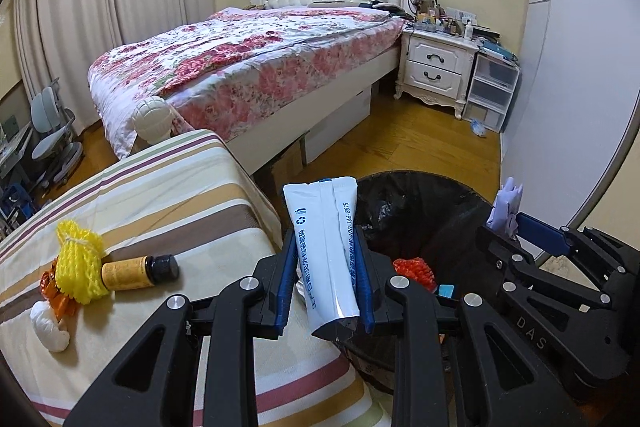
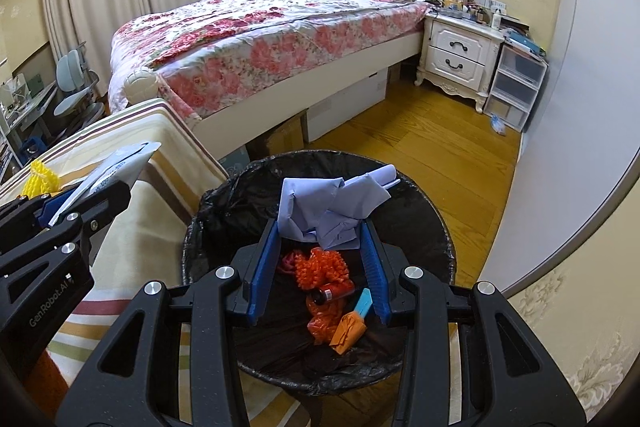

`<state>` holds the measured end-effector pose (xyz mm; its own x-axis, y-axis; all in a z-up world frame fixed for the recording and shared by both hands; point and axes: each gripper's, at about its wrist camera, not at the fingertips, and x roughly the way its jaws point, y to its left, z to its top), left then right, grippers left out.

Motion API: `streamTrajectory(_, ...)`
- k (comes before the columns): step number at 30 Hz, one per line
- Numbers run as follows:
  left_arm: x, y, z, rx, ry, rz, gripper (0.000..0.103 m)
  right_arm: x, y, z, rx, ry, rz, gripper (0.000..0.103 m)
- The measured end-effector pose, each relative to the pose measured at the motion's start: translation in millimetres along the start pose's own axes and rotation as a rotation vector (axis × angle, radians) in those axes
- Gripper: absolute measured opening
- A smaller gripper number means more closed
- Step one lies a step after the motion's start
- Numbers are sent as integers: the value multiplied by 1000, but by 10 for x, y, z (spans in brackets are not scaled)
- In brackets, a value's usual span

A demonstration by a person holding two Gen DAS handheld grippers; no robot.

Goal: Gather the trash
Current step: 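Carry the tube and cloth over the black bin and open both grippers, then move both open grippers back over the bed toward the white bag ball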

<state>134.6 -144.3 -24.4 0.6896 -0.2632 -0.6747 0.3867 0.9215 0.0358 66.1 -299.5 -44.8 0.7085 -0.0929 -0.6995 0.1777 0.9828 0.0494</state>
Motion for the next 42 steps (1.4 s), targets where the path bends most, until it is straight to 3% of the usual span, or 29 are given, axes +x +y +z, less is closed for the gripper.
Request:
streamTrajectory(9,165,-167,57,44,10,12,28,114,-138,-5,35,17,-7,40)
streamTrajectory(15,192,-171,30,31,20,28,57,85,-185,-9,54,6,-34,48)
streamTrajectory(21,94,-99,8,23,1,51,69,27,-200,-44,60,1,-45,48)
streamTrajectory(27,-58,72,-74,3,-6,84,70,-52,-103,-89,61,1,-28,49)
streamTrajectory(33,-263,411,-264,-43,-3,153,72,-130,229,-181,36,14,42,50)
streamTrajectory(36,-372,636,-382,-82,8,188,72,-160,482,-224,8,23,95,55)
streamTrajectory(42,-603,1077,-650,-148,9,289,74,-223,1066,-315,-88,43,185,55)
